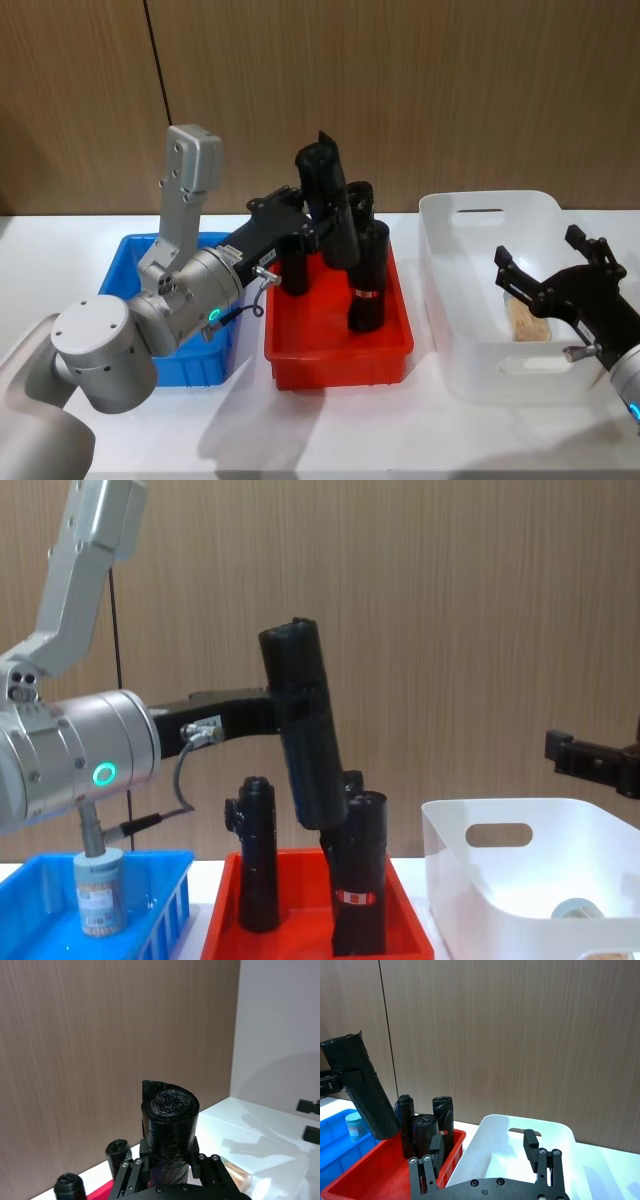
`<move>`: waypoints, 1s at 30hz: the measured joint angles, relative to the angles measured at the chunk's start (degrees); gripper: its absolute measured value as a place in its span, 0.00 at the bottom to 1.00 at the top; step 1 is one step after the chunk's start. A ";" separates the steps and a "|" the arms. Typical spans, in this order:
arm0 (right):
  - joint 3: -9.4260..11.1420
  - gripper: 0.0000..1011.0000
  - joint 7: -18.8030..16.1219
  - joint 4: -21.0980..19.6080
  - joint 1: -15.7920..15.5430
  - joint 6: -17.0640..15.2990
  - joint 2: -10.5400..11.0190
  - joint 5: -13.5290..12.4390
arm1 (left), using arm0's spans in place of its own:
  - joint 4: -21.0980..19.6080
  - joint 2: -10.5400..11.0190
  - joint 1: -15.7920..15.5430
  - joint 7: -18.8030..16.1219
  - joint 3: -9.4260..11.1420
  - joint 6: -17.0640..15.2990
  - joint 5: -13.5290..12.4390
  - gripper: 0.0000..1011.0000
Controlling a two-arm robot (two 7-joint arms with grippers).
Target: Pick the cotton swabs from the blue box and place them into the white box.
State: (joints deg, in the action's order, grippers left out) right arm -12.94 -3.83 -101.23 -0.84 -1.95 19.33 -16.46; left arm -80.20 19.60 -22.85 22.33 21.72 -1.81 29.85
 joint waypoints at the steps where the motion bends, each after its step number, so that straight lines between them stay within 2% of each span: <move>1: 0.00 0.99 0.00 0.00 0.00 0.00 0.00 0.00 | -0.86 0.15 0.22 0.00 0.01 -0.75 0.25 0.45; 5: 0.00 0.99 0.00 0.00 0.00 0.00 0.00 0.00 | -2.56 0.45 0.54 0.36 0.04 -2.65 0.71 0.45; 12: 0.00 0.99 0.00 0.00 0.00 0.00 0.00 0.00 | -3.80 0.63 0.27 3.20 0.08 -4.91 1.13 0.45; 19: 0.00 0.99 0.00 0.00 0.00 0.00 0.00 0.00 | -2.54 0.36 -1.18 8.47 0.10 -5.98 1.43 0.45; 30: 0.00 0.99 0.00 0.00 0.00 0.00 0.00 0.00 | 2.28 -0.09 -4.14 19.61 0.06 -6.71 1.34 0.45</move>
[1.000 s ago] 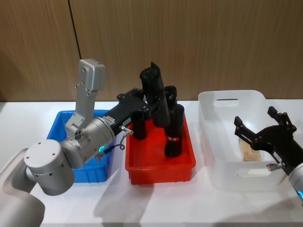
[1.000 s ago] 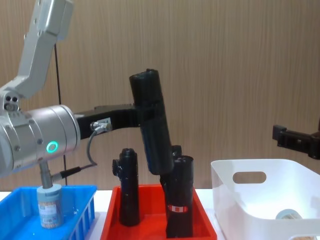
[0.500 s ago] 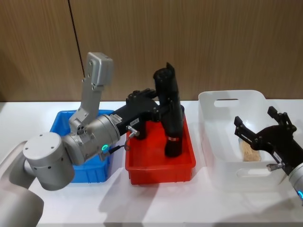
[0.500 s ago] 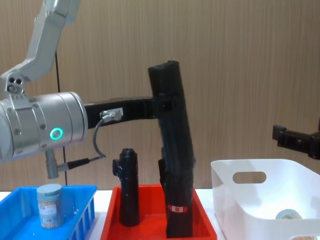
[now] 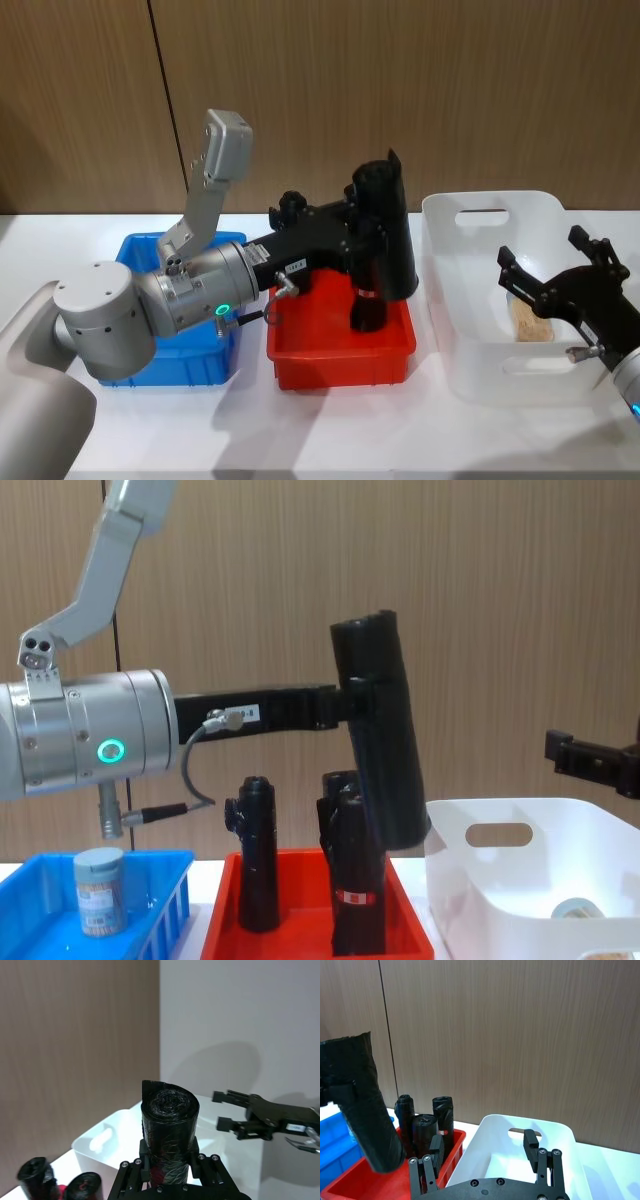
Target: Pick the cotton swabs from the blue box and place them into the white box.
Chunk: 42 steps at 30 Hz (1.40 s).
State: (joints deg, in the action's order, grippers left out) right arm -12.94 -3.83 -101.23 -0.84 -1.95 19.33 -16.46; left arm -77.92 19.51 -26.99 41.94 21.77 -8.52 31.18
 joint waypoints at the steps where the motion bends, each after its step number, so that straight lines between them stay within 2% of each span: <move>1: 0.00 0.99 0.00 0.00 0.00 0.00 0.00 0.00 | 0.26 0.00 -0.13 0.50 -0.01 -0.05 -0.04 0.45; 9: 0.00 0.99 0.00 0.00 0.00 0.00 0.00 0.00 | 2.09 0.58 -1.07 6.48 -0.25 -1.15 -0.28 0.45; 18: 0.00 0.99 0.00 0.00 0.00 0.00 0.00 0.00 | 1.81 1.86 -0.87 9.63 -0.74 -1.95 0.47 0.45; 28: 0.00 0.99 0.00 0.00 0.00 0.00 0.00 0.00 | 0.42 3.14 -0.02 10.45 -1.16 -1.86 1.74 0.45; 42: 0.21 0.99 -1.03 -0.16 -0.11 -0.18 0.21 -0.70 | -0.45 3.90 0.56 10.59 -1.40 -1.45 2.65 0.45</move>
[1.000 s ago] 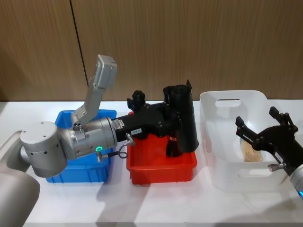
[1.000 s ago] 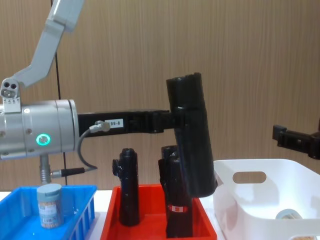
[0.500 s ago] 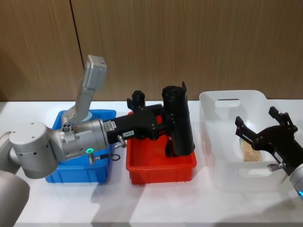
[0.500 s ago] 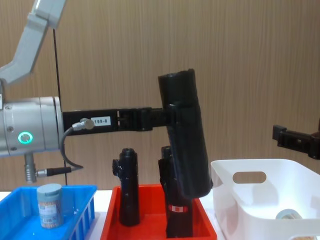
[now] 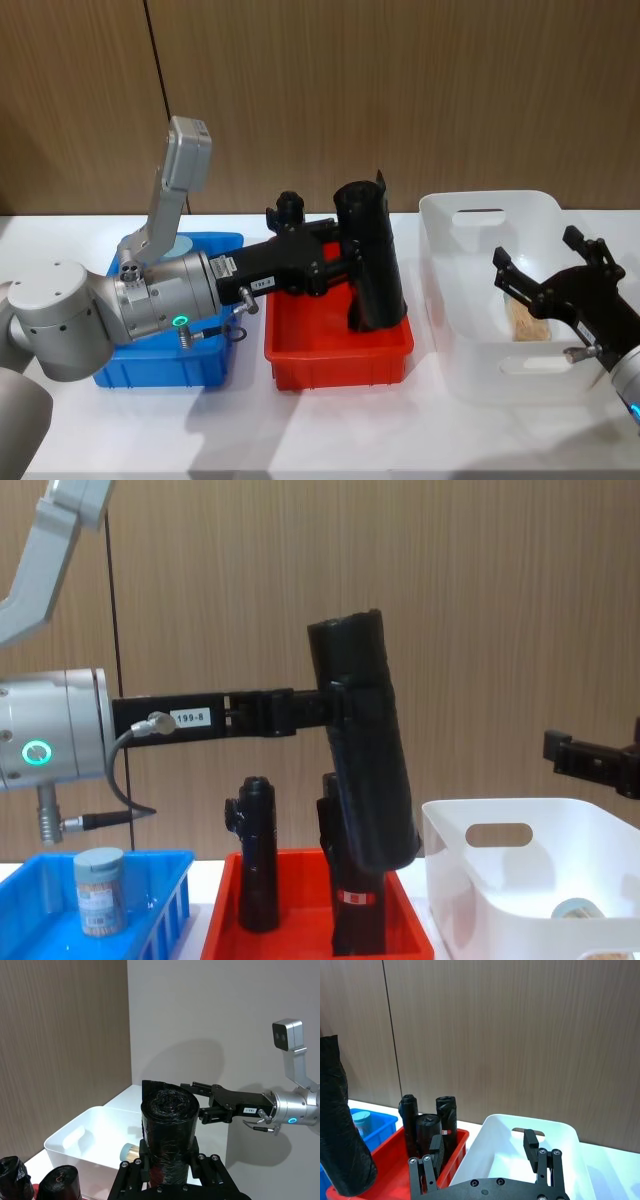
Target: Pick the cotton swabs from the blue box and place them into the white box.
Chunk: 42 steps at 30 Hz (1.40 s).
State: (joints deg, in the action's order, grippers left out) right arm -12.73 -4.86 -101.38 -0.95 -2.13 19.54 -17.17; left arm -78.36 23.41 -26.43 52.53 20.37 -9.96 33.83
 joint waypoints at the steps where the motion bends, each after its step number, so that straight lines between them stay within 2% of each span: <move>1: 0.00 0.99 0.00 0.00 0.00 0.00 0.00 0.00 | -0.02 0.02 0.01 0.00 -0.01 0.02 0.03 0.45; 11: 0.59 0.99 -2.97 -0.56 0.22 -2.42 0.81 -1.69 | -0.26 0.22 0.16 0.07 -0.06 0.13 0.26 0.45; 23: 0.96 0.99 -10.82 -1.23 1.69 -7.97 2.41 -3.18 | -0.38 0.31 0.22 0.07 -0.11 0.20 0.37 0.45; 29: 0.81 0.99 -14.88 -1.32 2.50 -9.98 3.05 -3.15 | -0.41 0.34 0.26 0.07 -0.11 0.20 0.40 0.45; 36: 0.05 0.99 -20.61 -1.01 4.25 -12.60 3.28 -1.88 | -0.43 0.37 0.26 0.06 -0.11 0.20 0.43 0.45; 42: -0.58 0.99 -23.35 -0.25 5.77 -13.95 2.92 -0.90 | -0.43 0.37 0.26 0.06 -0.11 0.20 0.43 0.45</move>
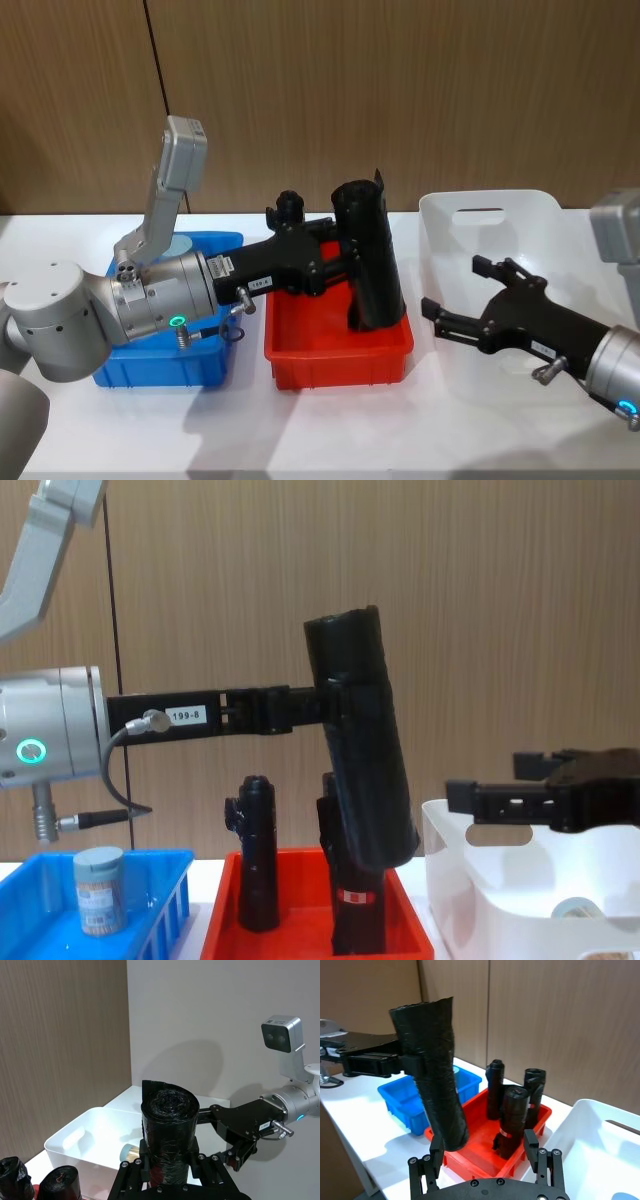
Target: Pick the cotton swabs from the blue box and place them into the white box.
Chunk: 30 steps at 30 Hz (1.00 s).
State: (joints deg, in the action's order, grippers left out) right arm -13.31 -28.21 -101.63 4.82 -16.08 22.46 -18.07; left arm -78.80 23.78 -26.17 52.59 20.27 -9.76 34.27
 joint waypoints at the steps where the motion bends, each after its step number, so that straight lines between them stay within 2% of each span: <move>1: -0.22 0.99 -0.76 0.28 0.52 -0.41 -0.19 0.30 | 0.00 0.00 0.00 0.00 0.00 0.00 0.00 0.45; 14: -1.70 0.99 -4.60 2.81 4.23 -3.20 -2.00 1.95 | 0.00 0.00 0.00 0.00 0.00 0.00 -0.01 0.45; 23: -2.31 0.99 -5.59 4.74 6.45 -5.26 -3.20 1.94 | 0.00 0.00 0.00 0.00 0.00 0.00 -0.01 0.45; 30: -2.64 0.99 -6.10 6.18 8.03 -7.18 -4.07 0.98 | 0.00 0.00 0.00 0.00 0.00 -0.01 -0.01 0.45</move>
State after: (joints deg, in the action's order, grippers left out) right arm -15.95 -34.31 -95.46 12.85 -23.27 18.39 -17.09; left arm -78.80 23.77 -26.17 52.59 20.27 -9.77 34.26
